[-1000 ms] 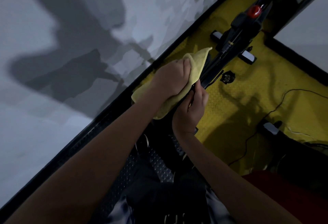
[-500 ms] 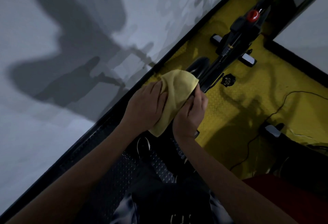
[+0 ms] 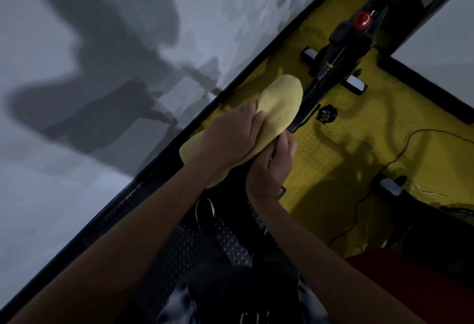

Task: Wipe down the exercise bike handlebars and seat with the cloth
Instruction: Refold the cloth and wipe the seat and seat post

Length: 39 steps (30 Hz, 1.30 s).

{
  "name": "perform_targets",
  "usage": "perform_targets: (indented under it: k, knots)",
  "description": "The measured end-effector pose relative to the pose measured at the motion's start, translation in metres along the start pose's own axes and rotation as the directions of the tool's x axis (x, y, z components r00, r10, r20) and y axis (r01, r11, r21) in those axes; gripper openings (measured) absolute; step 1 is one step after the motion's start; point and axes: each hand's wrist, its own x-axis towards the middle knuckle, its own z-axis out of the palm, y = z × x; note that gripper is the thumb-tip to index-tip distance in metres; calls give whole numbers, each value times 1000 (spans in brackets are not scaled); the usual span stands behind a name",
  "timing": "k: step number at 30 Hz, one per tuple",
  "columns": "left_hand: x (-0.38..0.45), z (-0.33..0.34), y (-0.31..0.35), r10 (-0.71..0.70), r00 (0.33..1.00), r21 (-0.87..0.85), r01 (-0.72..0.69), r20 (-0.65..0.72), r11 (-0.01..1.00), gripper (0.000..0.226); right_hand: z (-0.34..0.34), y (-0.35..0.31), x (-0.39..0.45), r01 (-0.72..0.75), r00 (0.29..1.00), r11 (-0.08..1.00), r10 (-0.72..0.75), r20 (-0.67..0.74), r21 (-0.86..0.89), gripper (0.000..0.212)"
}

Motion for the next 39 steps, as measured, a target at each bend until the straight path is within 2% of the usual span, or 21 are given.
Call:
perform_targets:
  k: [2, 5, 9, 12, 16, 18, 22, 26, 30, 34, 37, 39]
  knots:
    - [-26, -1, -14, 39, 999, 21, -39, -18, 999, 52, 0, 1, 1, 2, 1000, 1000, -3, -12, -17, 35]
    - [-59, -1, -30, 79, 997, 59, -79, 0, 995, 65, 0, -1, 0, -17, 999, 1000, 16, -28, -13, 41]
    - [-71, 2, -20, -37, 993, -77, 28, -111, 997, 51, -2, -4, 1, -8, 999, 999, 10, -43, 47, 45]
    - [-66, -2, -9, -130, 981, -211, 98, -143, 973, 51, -8, -6, 6, 36, 998, 999, -34, -49, 33, 45]
    - [-59, -9, -14, -253, 964, -422, 196, -84, 885, 40, -14, -9, 8, 197, 978, 965, -182, 98, -172, 39]
    - [-55, -13, -23, -263, 961, -489, 188, -89, 852, 33, -14, -11, 8, 283, 951, 930, -240, 196, -235, 43]
    - [-57, -20, -39, -242, 947, -404, 141, -212, 904, 26, -10, -9, 8, 388, 903, 845, -268, 336, -368, 56]
    - [-69, -21, -53, -335, 893, -412, 194, -302, 890, 20, -13, -7, 17, 419, 887, 810, -268, 377, -411, 47]
    - [-77, -19, -64, -332, 909, -400, 214, -254, 891, 21, -23, -8, 29, 397, 884, 838, -241, 401, -373, 43]
    - [-76, -14, -70, -279, 946, -374, 202, -166, 905, 26, -26, -13, 48, 465, 861, 792, -302, 409, -395, 40]
    - [-70, -9, -63, -236, 956, -363, 161, -172, 918, 30, -18, -23, 58, 374, 909, 822, -235, 344, -428, 42]
    - [-67, -7, -59, -218, 957, -359, 138, -192, 923, 30, -8, -30, 56, 347, 930, 796, -221, 295, -496, 48]
